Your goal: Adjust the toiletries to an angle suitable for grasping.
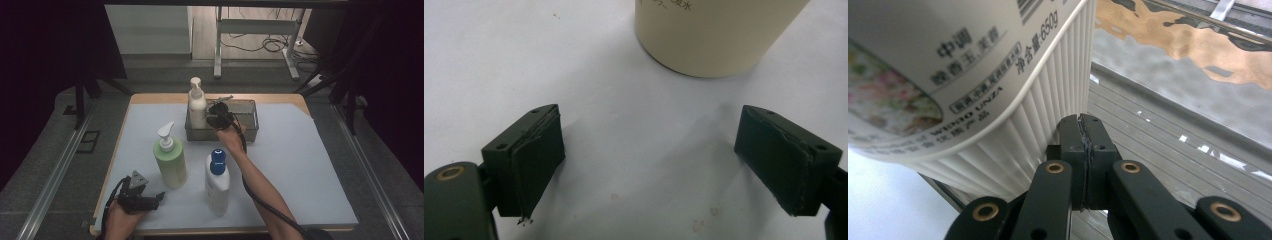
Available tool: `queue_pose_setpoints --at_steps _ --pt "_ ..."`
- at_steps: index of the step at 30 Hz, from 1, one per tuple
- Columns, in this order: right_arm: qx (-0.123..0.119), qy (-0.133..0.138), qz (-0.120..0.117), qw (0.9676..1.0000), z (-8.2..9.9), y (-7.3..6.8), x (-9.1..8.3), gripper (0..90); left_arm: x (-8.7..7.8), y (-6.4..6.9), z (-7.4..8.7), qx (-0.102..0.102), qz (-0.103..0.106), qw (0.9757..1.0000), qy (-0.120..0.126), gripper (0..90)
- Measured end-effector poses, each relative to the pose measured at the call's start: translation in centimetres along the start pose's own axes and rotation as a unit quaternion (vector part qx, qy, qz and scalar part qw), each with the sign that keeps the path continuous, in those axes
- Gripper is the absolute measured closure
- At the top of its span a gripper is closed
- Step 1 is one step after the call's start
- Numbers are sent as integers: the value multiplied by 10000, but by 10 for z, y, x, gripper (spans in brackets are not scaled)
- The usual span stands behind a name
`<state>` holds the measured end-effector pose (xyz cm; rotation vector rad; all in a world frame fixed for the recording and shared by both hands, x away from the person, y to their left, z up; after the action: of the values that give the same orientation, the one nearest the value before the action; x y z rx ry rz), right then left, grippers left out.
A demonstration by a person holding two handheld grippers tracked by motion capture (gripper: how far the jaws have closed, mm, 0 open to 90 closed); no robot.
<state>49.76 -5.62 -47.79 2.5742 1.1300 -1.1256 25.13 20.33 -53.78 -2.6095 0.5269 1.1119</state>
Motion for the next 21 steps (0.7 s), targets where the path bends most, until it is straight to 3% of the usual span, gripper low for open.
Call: queue_pose_setpoints --at_steps 6,21 --pt "-7 -22 -172 9998 0 -5 3 891 0 0 0 -1 -1 10000 1 120" --pt "-87 -89 -207 9997 1 -13 5 893 0 0 0 0 -5 10000 -1 120"
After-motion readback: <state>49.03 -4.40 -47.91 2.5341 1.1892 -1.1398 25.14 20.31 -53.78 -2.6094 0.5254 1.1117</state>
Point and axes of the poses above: each handheld gripper's, and its own axes: x roughly forward along the jaws, z roughly out of its underside, y roughly to its right, the point moved 2 cm from there along x, roughly forward along the jaws, and after that the axes turned 10 degrees about -z, right-handed, at the moved point
